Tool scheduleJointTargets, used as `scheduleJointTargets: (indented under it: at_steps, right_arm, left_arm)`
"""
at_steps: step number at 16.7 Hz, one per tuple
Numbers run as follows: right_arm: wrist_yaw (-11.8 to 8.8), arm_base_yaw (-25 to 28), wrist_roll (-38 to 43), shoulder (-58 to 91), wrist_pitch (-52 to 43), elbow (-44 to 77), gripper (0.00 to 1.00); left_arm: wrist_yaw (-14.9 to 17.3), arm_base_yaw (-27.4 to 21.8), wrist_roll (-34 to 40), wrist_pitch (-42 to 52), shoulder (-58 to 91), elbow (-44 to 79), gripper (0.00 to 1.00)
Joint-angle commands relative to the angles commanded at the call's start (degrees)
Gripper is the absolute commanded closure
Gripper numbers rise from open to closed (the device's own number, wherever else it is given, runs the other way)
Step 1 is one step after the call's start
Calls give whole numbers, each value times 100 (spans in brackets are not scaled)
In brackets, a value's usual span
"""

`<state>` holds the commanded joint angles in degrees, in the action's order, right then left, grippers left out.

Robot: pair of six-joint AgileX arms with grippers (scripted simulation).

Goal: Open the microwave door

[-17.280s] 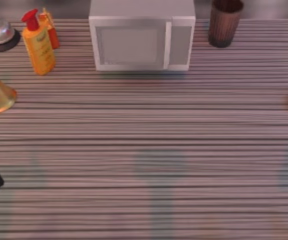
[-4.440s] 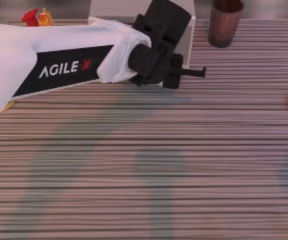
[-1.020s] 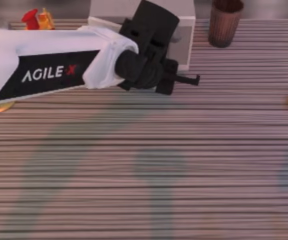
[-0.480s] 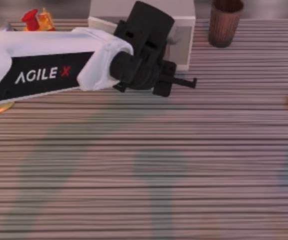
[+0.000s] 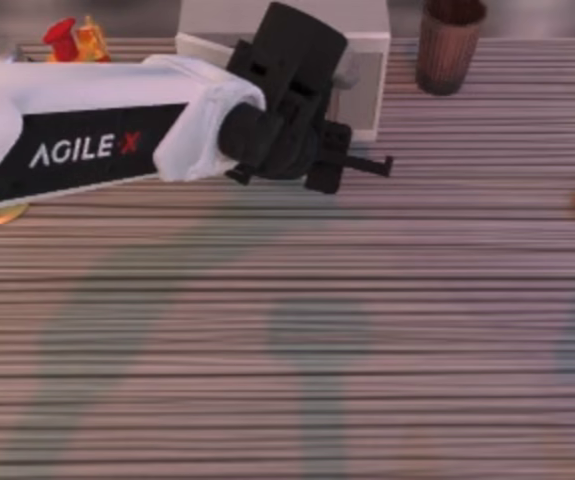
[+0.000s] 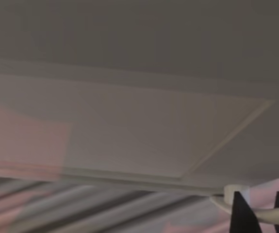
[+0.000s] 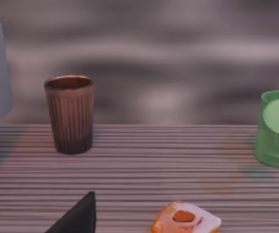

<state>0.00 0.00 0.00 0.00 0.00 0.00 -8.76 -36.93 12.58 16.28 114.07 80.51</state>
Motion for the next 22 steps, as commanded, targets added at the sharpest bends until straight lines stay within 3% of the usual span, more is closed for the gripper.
scheduleJointTargets:
  at_steps: [11,22]
  right_arm:
    - [0,0,0,0,0,0,0]
    - [0,0,0,0,0,0,0]
  left_arm:
    - [0,0,0,0,0,0,100]
    - [236,79,-282,-122,-181,-267,100]
